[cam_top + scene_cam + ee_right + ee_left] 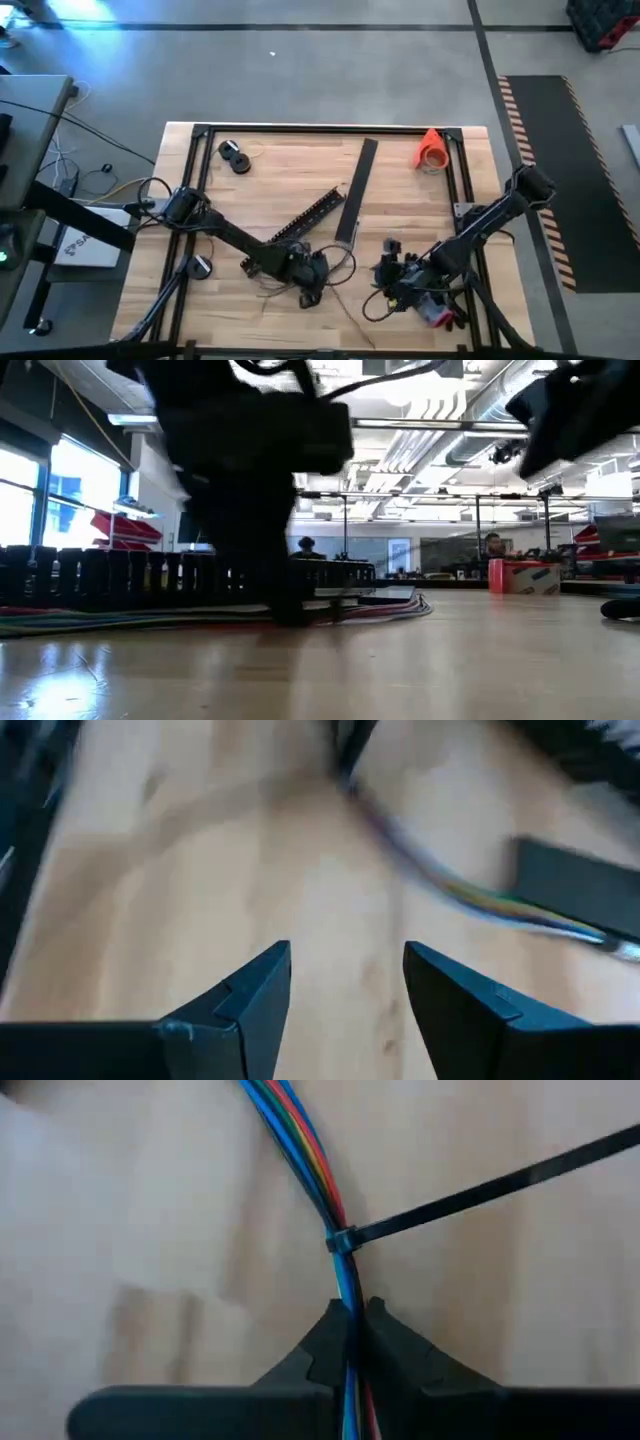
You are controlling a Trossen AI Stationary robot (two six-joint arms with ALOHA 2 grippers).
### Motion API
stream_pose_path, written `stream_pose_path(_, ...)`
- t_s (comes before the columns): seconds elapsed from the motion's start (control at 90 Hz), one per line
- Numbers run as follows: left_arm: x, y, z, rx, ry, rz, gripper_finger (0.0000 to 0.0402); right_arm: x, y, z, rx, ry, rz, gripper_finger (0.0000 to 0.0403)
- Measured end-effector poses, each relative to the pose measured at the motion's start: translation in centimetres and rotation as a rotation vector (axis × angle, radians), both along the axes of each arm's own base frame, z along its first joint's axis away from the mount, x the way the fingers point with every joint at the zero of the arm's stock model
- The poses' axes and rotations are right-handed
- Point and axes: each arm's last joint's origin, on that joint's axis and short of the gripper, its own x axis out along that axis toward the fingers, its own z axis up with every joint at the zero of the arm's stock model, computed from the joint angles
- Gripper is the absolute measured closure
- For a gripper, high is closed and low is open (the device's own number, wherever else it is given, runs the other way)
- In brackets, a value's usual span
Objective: Ziptie cables
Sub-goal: Put the cable wires to the black cable duct
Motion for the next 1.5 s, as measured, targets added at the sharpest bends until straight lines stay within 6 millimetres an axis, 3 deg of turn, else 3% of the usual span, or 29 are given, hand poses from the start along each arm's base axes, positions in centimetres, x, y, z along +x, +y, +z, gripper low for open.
stream_pose_path(0.167,-0.9,-1.2,1.6,-0.140,0.032,-0.185,0.0399,1.2,-1.0,-0.6,-0.110,-0.029,0.022,0.0222)
stream_pose_path(0.467,-1.4,-2.3,0.4,-0.131,0.056,-0.170,0.0399,5.6,-3.4,-4.8,-0.130,0.047,0.272,0.0213)
stream_pose_path(0.678,-1.6,-2.6,0.4,-0.111,0.044,-0.146,0.0399,6.8,-6.7,-6.0,-0.197,0.113,0.269,0.0207)
stream_pose_path(0.811,-1.6,-2.8,0.4,-0.108,0.040,-0.146,0.0399,7.3,-8.6,-7.3,-0.146,0.191,0.295,0.0227)
stream_pose_path(0.911,-1.6,-2.8,0.4,-0.101,0.034,-0.124,0.0399,7.7,-9.2,-8.3,-0.104,0.233,0.330,0.0265)
stream_pose_path(1.1,-2.0,-3.2,0.5,-0.011,-0.010,-0.038,0.0393,7.5,-8.8,-9.1,-0.036,0.291,0.203,0.0387)
stream_pose_path(1.5,-4.3,-5.0,0.2,0.073,0.037,0.009,0.0265,2.7,-4.0,-7.2,-0.041,0.430,-0.068,0.0401)
